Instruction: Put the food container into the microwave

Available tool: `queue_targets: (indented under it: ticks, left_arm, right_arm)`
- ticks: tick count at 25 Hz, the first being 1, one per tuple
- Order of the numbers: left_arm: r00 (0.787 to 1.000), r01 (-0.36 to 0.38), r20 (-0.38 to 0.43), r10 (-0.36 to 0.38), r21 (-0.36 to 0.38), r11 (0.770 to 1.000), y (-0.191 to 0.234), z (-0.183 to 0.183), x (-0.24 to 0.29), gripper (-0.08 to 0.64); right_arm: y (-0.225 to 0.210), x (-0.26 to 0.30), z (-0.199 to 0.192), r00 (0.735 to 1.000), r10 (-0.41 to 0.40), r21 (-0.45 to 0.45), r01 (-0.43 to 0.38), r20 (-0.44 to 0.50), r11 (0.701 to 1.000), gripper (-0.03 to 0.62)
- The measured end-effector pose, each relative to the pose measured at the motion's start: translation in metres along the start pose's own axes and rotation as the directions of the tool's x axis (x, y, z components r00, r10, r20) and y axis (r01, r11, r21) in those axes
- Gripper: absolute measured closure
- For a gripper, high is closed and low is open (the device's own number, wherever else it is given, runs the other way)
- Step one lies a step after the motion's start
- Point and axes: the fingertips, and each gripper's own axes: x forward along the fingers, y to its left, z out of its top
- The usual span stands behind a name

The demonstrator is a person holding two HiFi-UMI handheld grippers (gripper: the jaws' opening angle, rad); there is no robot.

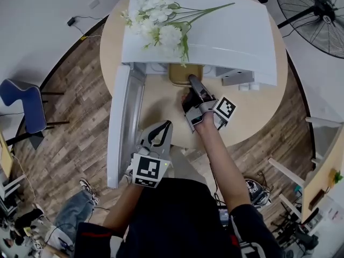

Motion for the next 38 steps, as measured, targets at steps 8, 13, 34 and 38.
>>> queue_targets:
  ticks: [8, 13, 34, 38]
  left_arm:
    - [1.000, 0.019, -0.012, -0.019, 0.004, 1.000, -0.002, -0.005, 0.003, 0.541]
    - [1.000, 0.017, -0.017, -0.017, -0.003, 1.000, 0.000, -0.008, 0.006, 0.541]
    - [0.999, 0.032, -0.021, -0.032, 0.000, 0.999, -0.002, -0.008, 0.010, 0.541]
    - [0.999, 0.045, -0.020, -0.045, 0.006, 0.999, -0.006, -0.007, 0.010, 0.541]
  right_arm:
    - [-0.009, 0.003, 0.000, 0.999, -0.037, -0.024, 0.037, 0.014, 0.999, 0.380]
    - [-0.010, 0.008, 0.004, 0.999, -0.040, -0.023, 0.041, 0.031, 0.999, 0.383]
    - [-0.005, 0.004, 0.011, 0.999, 0.018, -0.031, -0.017, 0.036, 0.999, 0.310]
    - [-0.009, -0.016, 0.011, 0.999, 0.003, -0.051, 0.000, 0.046, 0.999, 0.310]
